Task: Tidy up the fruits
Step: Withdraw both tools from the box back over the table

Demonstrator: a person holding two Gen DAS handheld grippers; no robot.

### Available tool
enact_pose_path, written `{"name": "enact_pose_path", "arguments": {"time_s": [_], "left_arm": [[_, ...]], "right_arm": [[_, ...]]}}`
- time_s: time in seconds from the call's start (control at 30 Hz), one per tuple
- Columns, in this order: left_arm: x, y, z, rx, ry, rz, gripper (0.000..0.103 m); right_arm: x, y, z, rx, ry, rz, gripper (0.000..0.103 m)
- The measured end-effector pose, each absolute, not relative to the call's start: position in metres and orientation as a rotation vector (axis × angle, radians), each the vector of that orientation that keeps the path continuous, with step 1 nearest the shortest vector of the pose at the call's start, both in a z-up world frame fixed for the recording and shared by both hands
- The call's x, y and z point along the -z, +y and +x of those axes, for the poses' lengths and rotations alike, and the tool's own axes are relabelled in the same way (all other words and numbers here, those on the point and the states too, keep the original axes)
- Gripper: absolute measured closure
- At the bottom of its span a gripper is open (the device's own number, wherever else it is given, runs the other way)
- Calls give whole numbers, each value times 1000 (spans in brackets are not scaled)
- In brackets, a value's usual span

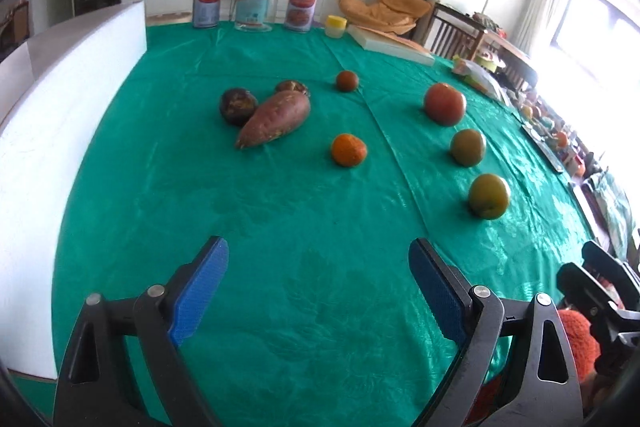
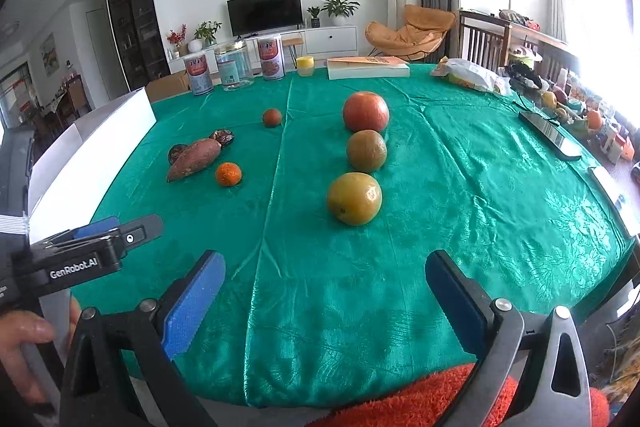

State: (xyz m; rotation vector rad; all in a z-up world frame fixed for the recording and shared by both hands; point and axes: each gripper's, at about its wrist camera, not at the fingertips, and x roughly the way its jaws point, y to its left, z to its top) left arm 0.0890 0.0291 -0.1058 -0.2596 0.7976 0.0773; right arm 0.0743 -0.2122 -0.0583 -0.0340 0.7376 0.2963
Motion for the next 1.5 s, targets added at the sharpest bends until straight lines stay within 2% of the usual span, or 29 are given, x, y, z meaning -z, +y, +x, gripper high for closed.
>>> {"name": "enact_pose_path", "arguments": {"time_s": [0.33, 1.5], "left_arm": [[138, 38, 113, -138, 860, -143, 10], [142, 31, 114, -121, 884, -73, 7]], "right_arm": [[60, -209, 74, -305, 745, -45, 3], [62, -213, 78, -323, 771, -18, 3]]}}
